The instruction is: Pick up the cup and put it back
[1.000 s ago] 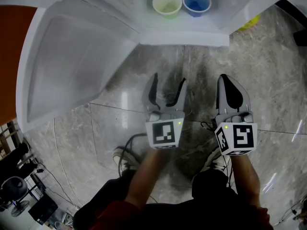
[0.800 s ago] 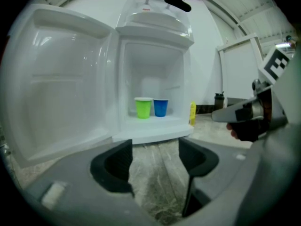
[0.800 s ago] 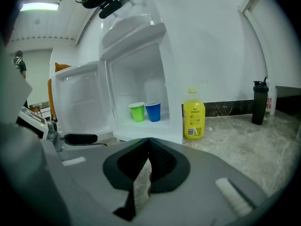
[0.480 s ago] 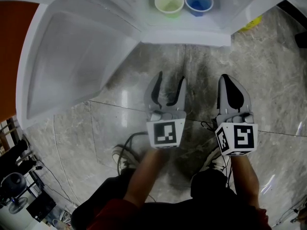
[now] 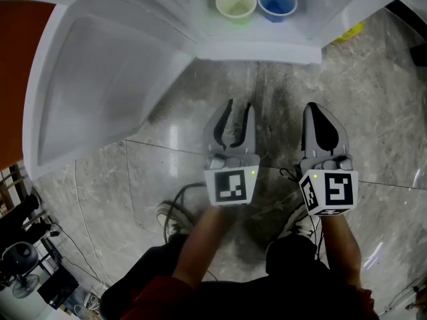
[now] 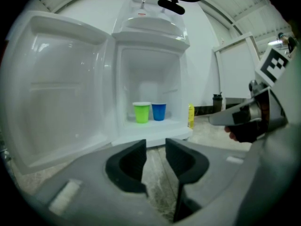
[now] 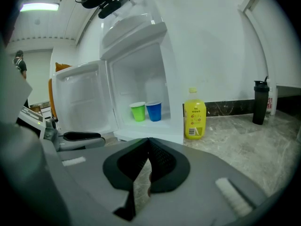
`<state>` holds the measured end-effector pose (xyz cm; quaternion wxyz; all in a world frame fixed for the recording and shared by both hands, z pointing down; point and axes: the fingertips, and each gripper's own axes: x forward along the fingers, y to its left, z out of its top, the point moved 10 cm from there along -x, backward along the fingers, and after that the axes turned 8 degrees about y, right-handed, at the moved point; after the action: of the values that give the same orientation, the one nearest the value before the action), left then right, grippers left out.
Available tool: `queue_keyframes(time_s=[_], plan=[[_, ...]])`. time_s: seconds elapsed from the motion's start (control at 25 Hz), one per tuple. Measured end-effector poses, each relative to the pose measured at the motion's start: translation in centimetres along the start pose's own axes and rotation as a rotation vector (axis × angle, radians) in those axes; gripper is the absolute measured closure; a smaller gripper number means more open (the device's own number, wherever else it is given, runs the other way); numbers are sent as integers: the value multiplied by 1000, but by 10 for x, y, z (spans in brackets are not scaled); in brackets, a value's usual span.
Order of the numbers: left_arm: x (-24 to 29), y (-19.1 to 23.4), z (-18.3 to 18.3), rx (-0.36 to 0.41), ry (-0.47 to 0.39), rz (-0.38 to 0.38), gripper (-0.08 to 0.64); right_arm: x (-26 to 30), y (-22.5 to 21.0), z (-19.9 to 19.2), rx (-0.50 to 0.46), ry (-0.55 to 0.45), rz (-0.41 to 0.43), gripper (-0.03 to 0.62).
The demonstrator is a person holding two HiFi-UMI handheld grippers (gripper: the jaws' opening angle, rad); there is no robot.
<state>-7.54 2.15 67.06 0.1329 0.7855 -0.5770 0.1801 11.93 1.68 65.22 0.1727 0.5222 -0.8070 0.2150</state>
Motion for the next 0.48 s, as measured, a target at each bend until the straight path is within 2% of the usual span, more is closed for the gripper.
queue_keyframes(time_s=[0.36,0.48], plan=[[-1,4,0,-10,-10,19,560,2,1,-1,-3,5,5,594],[-1,6,-1,-17,-4,14,560,2,0,-1,-1,6,3,594]])
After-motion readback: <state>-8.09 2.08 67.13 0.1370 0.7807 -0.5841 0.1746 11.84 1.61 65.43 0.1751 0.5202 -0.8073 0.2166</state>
